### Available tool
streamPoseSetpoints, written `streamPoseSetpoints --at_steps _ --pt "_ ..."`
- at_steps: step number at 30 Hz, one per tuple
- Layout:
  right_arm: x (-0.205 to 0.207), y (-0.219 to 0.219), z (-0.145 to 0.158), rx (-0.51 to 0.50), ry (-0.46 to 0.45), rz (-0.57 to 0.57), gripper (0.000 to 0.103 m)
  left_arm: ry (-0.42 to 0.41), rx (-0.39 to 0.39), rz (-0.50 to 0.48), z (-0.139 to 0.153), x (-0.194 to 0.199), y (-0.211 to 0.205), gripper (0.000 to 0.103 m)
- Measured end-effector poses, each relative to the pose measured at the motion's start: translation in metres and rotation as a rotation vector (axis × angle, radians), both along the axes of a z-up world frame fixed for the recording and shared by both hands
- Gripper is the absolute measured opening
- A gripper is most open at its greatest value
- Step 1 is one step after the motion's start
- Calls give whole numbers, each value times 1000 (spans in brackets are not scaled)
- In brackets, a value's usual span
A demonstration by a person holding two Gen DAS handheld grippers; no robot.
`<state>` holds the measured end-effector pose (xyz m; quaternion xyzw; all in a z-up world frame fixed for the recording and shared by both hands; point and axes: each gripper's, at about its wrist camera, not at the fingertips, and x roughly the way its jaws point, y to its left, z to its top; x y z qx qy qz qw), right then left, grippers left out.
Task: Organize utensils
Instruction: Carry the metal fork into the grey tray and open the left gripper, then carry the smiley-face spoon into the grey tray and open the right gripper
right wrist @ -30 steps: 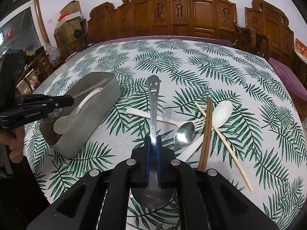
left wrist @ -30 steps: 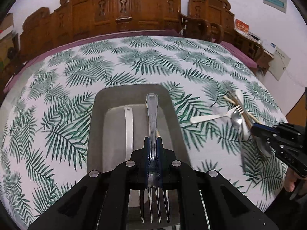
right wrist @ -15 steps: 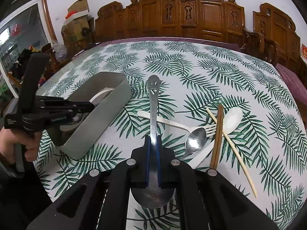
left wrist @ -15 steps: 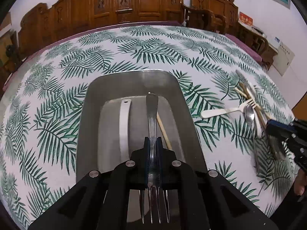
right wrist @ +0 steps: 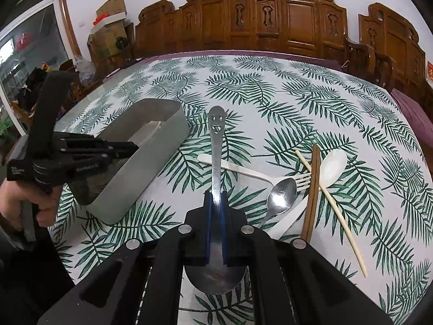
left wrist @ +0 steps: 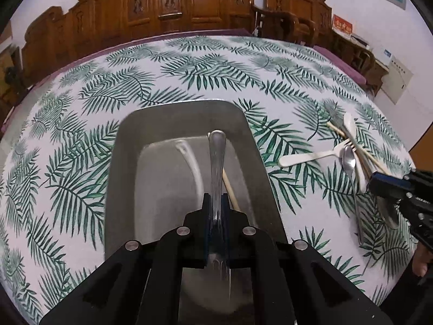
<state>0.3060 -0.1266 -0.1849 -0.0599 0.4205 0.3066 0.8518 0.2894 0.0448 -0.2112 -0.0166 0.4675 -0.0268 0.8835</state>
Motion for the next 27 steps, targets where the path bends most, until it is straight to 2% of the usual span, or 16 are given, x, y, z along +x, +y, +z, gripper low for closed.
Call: streamPoseSetpoints --at_steps 3,6,15,18,23,25,27 --pt "-2 0 1 7 3 -10 7 -21 -22 1 8 -8 6 8" --pt "-4 3 3 9 3 -17 7 -49 -25 3 17 -16 11 19" --pt "-17 33 13 18 -1 16 7 -113 -25 15 38 -32 32 26" --pt "-20 47 22 32 -13 41 7 -128 -18 28 43 -33 38 53" --pt "-20 69 32 63 -9 60 7 -164 -33 59 54 -37 56 57" --pt "-17 79 34 83 4 61 7 -173 -37 78 58 -40 64 65" --pt "-13 89 35 105 20 60 7 -186 -41 100 62 -41 72 66"
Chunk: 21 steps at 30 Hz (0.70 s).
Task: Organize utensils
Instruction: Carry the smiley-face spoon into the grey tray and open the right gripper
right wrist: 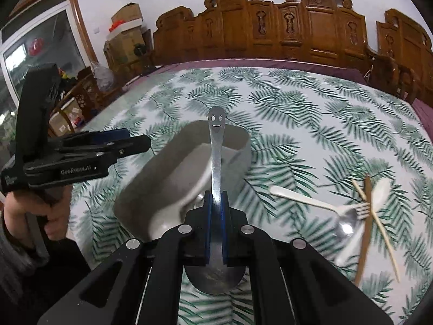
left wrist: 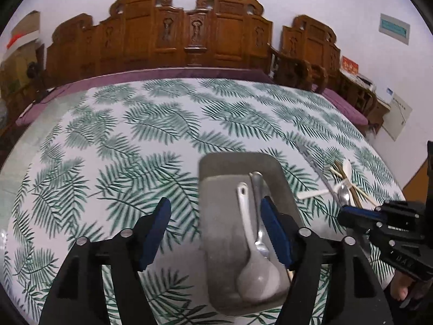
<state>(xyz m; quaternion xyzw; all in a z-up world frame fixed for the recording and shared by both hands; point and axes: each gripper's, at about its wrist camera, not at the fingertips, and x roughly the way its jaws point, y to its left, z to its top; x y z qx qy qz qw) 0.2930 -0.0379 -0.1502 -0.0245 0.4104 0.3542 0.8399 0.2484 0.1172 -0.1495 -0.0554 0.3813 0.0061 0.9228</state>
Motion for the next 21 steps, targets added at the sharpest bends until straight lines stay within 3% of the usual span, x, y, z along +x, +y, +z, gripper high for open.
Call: streamPoseSetpoints --at_steps 8,21 --pt "18 42 -9 71 85 -10 7 -5 -15 43 2 -1 21 66" --pt "27 72 -39 40 165 -13 11 -12 -16 68 3 -3 30 66"
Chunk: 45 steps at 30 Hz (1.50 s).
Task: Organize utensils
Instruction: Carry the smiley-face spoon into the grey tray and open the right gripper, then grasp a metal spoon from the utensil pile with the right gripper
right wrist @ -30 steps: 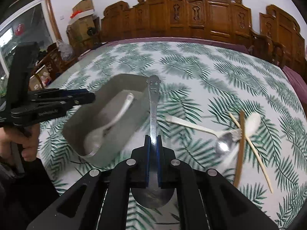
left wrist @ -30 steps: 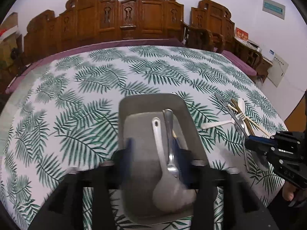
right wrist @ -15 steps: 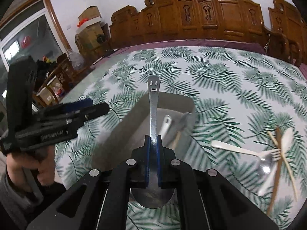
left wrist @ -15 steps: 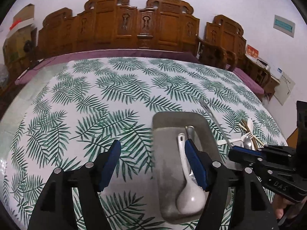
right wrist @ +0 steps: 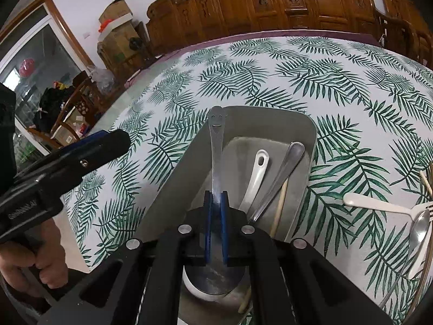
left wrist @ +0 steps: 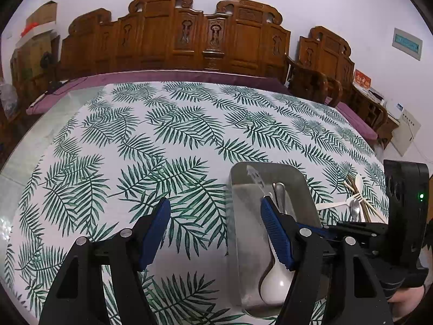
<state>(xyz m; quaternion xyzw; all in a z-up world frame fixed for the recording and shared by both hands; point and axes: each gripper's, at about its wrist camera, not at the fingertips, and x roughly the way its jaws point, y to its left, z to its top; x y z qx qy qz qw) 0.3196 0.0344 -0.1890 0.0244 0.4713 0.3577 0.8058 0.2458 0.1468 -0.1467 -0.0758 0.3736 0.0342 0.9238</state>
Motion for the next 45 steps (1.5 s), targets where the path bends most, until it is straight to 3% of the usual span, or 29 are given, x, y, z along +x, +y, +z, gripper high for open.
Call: streamPoseSetpoints --at_steps 5,13,21,26,30,33,45 --pt "0 -13 10 13 -33 4 11 -4 0 -15 1 -1 -5 66" --pt "-6 -84 42 -42 -181 -59 11 -18 -4 -78 5 -1 -32 66" --pt "-1 -166 45 -205 -281 -202 11 -15 10 -139 3 2 -60 66" --pt "2 -189 28 -245 -261 -251 11 -15 9 -169 1 3 -76 66" --pt "5 -183 5 -256 -225 -249 33 -3 17 -193 -3 4 -88 66" --pt "7 -176 -10 -279 -201 -235 39 2 21 -210 -5 3 -95 66" --pt "35 -175 -34 -311 -160 -228 40 16 34 -246 -11 3 -112 66"
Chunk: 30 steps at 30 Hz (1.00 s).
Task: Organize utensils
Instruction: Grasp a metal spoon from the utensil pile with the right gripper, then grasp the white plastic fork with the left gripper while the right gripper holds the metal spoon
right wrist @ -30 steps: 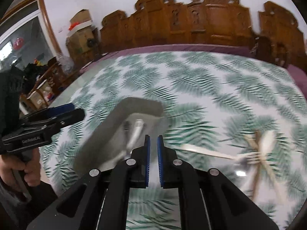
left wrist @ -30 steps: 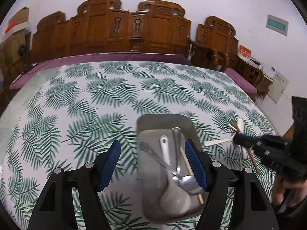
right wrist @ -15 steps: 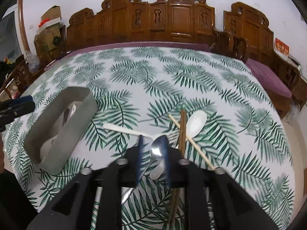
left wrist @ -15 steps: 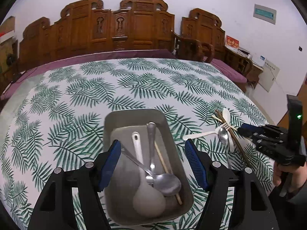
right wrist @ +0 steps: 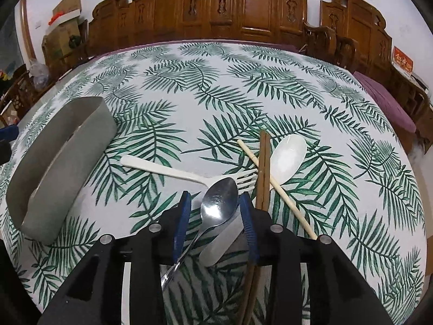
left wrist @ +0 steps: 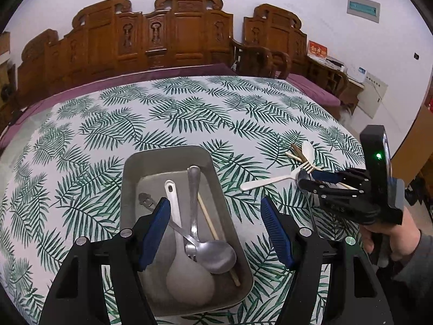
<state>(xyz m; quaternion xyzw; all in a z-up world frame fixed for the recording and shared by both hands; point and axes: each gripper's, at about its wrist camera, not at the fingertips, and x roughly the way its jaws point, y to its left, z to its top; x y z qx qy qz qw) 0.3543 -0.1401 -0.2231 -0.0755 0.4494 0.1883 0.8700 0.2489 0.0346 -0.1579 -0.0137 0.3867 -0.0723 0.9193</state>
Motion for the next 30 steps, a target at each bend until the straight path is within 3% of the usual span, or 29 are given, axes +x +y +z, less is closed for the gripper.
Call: streamPoseSetpoints --at_steps 3,7,10,18,23,29,30 --pt "1 3 -3 -20 0 10 38 2 3 -3 -1 1 -2 66" --pt "4 4 -8 -21 26 14 18 4 6 -4 -1 1 -6 66" --pt "4 3 -7 -15 28 15 15 5 13 -4 -3 1 -10 66" --pt "10 -1 -6 38 50 5 15 8 26 -5 -5 1 -19 66" --pt "14 2 -9 49 59 15 33 2 28 -12 -5 -1 -25 66" --pt "15 7 -9 17 45 26 32 13 40 -16 -9 1 -30 66" --pt "15 7 -9 14 43 26 25 14 42 -15 -9 1 -31 66"
